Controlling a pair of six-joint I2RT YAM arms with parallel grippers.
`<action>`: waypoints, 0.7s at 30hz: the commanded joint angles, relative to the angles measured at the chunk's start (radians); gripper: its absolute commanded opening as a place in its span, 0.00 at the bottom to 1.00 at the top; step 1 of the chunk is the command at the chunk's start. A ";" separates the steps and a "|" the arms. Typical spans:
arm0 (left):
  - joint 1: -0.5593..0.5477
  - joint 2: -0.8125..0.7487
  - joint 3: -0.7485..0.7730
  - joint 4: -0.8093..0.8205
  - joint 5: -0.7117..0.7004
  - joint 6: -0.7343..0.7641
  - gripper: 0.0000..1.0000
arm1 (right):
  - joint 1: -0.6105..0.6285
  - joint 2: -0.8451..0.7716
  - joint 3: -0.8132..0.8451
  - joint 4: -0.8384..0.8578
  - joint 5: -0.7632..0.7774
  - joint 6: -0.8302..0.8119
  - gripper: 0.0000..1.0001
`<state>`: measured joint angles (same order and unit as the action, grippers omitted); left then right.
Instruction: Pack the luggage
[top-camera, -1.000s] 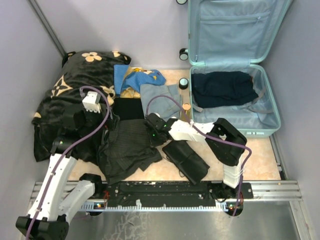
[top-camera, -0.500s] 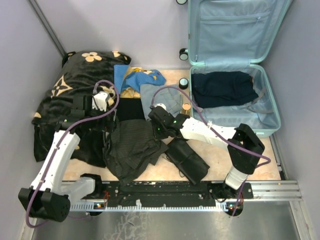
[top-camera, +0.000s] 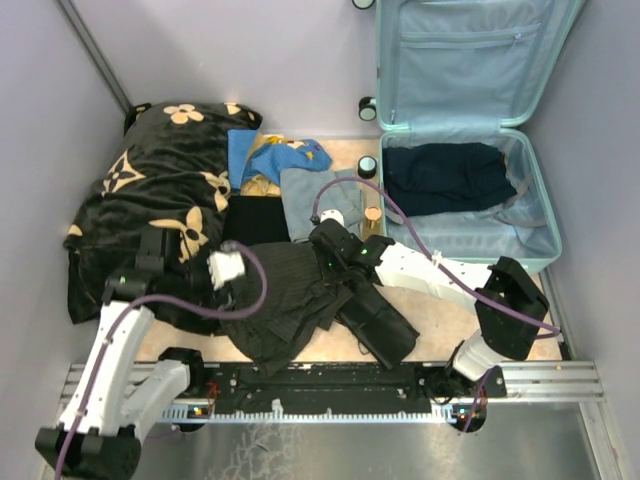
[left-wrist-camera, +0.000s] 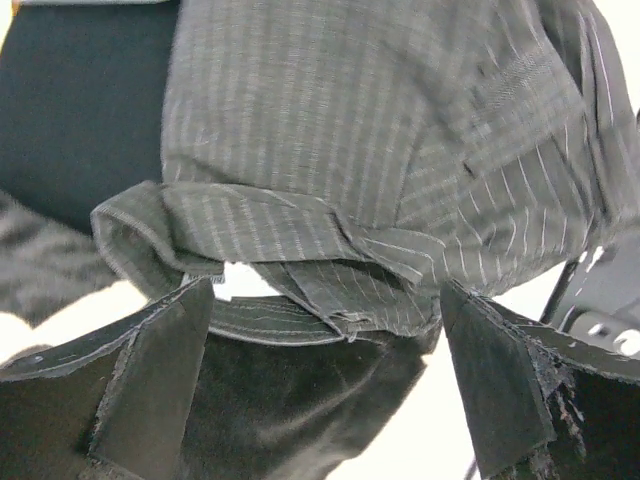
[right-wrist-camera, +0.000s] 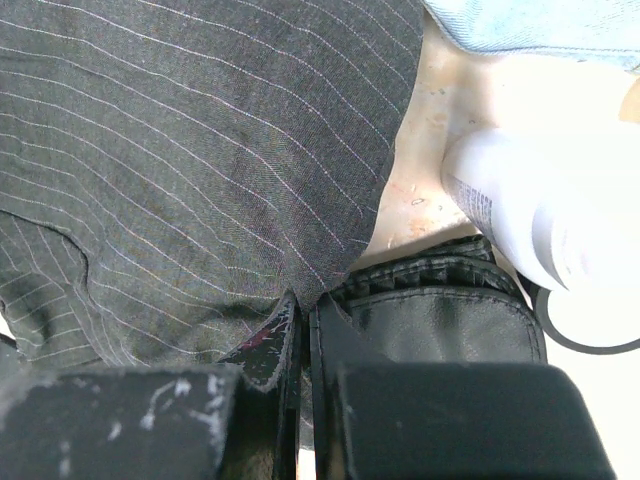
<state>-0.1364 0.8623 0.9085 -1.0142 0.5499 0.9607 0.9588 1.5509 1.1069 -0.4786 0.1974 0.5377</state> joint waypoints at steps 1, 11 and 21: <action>0.005 -0.119 -0.158 -0.115 0.133 0.632 1.00 | -0.007 -0.059 -0.002 0.066 0.040 -0.041 0.00; 0.004 0.043 -0.268 -0.121 0.144 1.128 1.00 | -0.008 -0.033 0.012 0.103 0.002 -0.073 0.00; 0.004 0.156 -0.398 -0.029 -0.043 1.322 1.00 | -0.007 0.008 0.045 0.111 -0.018 -0.077 0.00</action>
<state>-0.1368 0.9768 0.5568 -1.0954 0.5987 2.0373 0.9588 1.5478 1.0996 -0.4358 0.1772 0.4713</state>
